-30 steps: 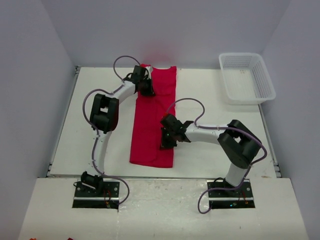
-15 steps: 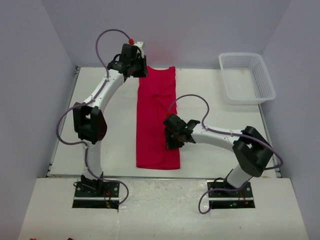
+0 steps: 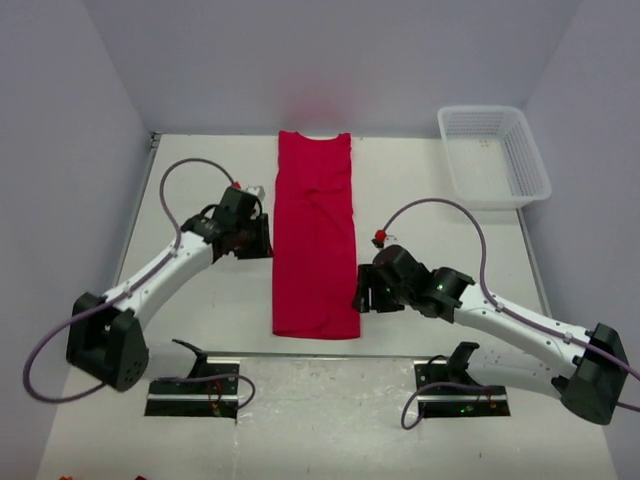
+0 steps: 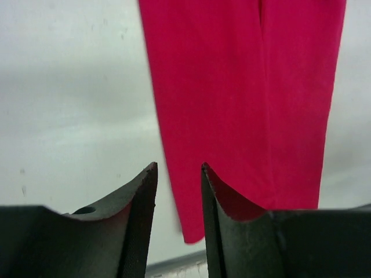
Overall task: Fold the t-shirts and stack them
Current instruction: Rotate the tshirt 90 degrees, then grab the bottom of the folded rectangular tshirt with both arms
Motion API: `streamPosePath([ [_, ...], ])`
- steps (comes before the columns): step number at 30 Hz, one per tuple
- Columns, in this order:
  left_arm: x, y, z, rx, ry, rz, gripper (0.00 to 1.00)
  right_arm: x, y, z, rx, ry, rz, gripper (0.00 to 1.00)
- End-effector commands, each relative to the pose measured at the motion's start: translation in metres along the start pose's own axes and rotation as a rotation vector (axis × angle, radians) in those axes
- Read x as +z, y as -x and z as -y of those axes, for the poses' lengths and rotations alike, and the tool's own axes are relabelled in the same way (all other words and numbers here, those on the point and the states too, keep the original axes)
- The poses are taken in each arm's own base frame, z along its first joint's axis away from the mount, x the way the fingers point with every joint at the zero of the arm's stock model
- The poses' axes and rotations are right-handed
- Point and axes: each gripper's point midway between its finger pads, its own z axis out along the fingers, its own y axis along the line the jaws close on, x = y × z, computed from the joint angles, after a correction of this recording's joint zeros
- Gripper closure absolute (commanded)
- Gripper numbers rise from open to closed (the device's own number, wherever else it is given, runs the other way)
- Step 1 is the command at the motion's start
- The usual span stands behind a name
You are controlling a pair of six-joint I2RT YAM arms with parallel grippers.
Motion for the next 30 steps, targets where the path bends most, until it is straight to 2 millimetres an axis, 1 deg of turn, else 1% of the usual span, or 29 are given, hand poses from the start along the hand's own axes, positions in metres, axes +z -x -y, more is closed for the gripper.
streamPosePath([
  [1,-0.038,-0.004,0.008,-0.111,-0.089,0.134,0.62,0.015,-0.039,0.028,0.076,-0.03,-0.064,0.39],
  [2,-0.035,-0.021,0.005,-0.126,-0.095,0.11,0.62,0.018,-0.045,0.027,0.084,-0.012,-0.076,0.39],
  [3,-0.045,-0.026,0.008,-0.123,-0.123,0.128,0.62,0.022,-0.043,0.021,0.089,0.026,-0.06,0.4],
  [4,-0.048,-0.033,0.012,-0.124,-0.147,0.12,0.62,0.029,-0.053,0.028,0.103,0.015,-0.077,0.4],
  [5,-0.05,-0.042,0.012,-0.129,-0.16,0.116,0.62,0.031,-0.055,0.019,0.112,0.066,-0.091,0.4],
  [6,-0.051,-0.049,0.016,-0.117,-0.168,0.11,0.62,0.035,-0.062,0.021,0.115,0.07,-0.109,0.4],
  [7,-0.05,-0.052,0.016,-0.116,-0.159,0.112,0.61,0.036,-0.063,0.021,0.119,0.074,-0.114,0.4],
  [9,-0.045,-0.069,0.013,-0.106,-0.128,0.072,0.62,0.041,-0.064,0.02,0.129,0.077,-0.117,0.4],
  [10,-0.042,-0.073,0.011,-0.105,-0.107,0.068,0.62,0.042,-0.065,0.02,0.13,0.076,-0.12,0.4],
  [11,-0.039,-0.085,0.014,-0.105,-0.109,0.042,0.62,0.043,-0.064,0.02,0.132,0.076,-0.115,0.4],
  [12,-0.036,-0.089,0.014,-0.107,-0.099,0.036,0.62,0.044,-0.064,0.02,0.132,0.075,-0.116,0.4],
  [13,-0.031,-0.097,0.007,-0.106,-0.064,0.03,0.63,0.045,-0.063,0.019,0.133,0.077,-0.114,0.4],
  [15,-0.026,-0.111,0.008,-0.103,-0.051,0.006,0.63,0.045,-0.062,0.018,0.141,0.077,-0.113,0.4],
  [16,-0.021,-0.119,0.004,-0.108,-0.027,-0.005,0.63,0.045,-0.062,0.018,0.145,0.079,-0.111,0.4],
  [17,-0.02,-0.125,0.005,-0.097,-0.023,-0.015,0.63,0.045,-0.061,0.017,0.15,0.085,-0.106,0.4],
  [18,-0.018,-0.129,0.004,-0.096,-0.017,-0.021,0.63,0.045,-0.062,0.018,0.151,0.085,-0.106,0.4],
  [19,-0.014,-0.136,0.002,-0.099,-0.008,-0.036,0.63,0.044,-0.063,0.018,0.156,0.086,-0.106,0.4],
  [23,-0.005,-0.154,0.007,-0.07,0.0,-0.073,0.64,0.044,-0.064,0.021,0.159,0.076,-0.107,0.4],
  [25,-0.002,-0.16,0.007,-0.062,0.021,-0.086,0.64,0.045,-0.066,0.021,0.164,0.073,-0.113,0.4],
  [28,0.0,-0.17,0.014,-0.032,0.028,-0.105,0.64,0.046,-0.068,0.023,0.167,0.07,-0.119,0.4],
  [30,0.001,-0.173,0.016,-0.028,0.031,-0.109,0.64,0.046,-0.068,0.023,0.168,0.069,-0.115,0.4],
])
